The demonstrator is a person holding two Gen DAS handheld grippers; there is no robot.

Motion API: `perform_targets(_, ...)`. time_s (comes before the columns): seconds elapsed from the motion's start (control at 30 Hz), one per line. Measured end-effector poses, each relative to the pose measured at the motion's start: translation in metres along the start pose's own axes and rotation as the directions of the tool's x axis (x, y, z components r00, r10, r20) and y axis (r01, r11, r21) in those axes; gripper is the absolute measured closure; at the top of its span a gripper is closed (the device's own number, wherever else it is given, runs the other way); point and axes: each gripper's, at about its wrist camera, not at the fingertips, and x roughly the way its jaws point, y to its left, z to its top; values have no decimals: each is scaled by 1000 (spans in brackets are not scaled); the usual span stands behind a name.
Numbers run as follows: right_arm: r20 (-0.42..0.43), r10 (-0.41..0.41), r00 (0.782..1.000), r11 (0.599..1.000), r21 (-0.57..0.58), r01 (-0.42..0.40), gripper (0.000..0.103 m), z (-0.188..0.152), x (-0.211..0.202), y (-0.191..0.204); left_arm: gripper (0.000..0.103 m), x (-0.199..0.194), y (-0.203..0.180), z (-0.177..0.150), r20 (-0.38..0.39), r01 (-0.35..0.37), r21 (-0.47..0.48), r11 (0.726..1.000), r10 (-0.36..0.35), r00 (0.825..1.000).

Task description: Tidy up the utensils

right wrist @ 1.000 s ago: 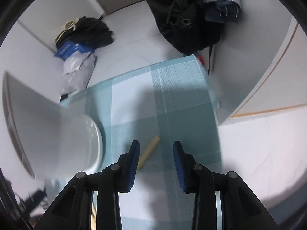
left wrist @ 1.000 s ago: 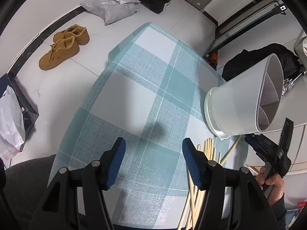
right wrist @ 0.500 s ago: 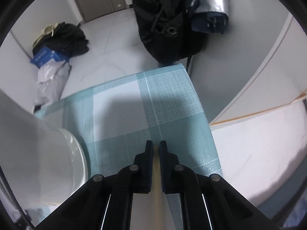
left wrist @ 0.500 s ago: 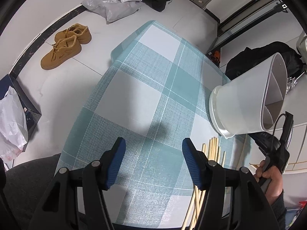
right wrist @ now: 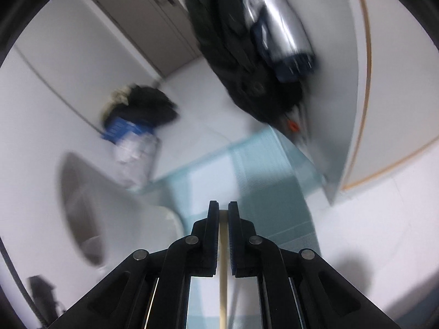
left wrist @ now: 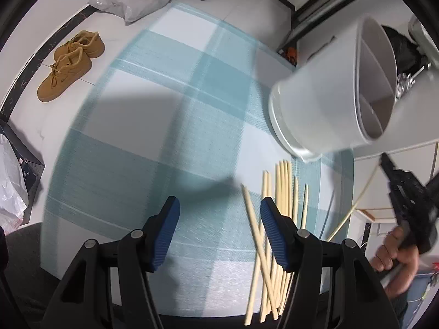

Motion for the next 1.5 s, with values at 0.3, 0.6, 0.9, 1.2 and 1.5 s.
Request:
perform_targets(0.3, 136, 138, 981, 989, -63, -130, 97, -18, -51, 5, 48, 17, -24, -6, -58, -172, 31, 985, 173, 983)
perform_targets(0.6, 178, 161, 971, 986, -69, -151, 97, -21, -56, -3, 51, 30, -37, 1, -84, -327, -28, 945, 324, 942)
perform_targets(0.9, 218, 189, 958, 981, -74, -177, 97, -21, -71, -4, 92, 42, -54, 7, -130, -435, -37, 900, 427, 895)
perform_targets(1.2, 214, 193, 958, 981, -76, -181, 97, -19, -72, -8, 102, 49, -58, 11, -105, -467, -19, 884, 463, 880)
perform_targets(1.5, 224, 203, 953, 977, -119, -179, 97, -22, -78, 2, 102, 19, -68, 14, 11, -372, -17, 928, 372, 928)
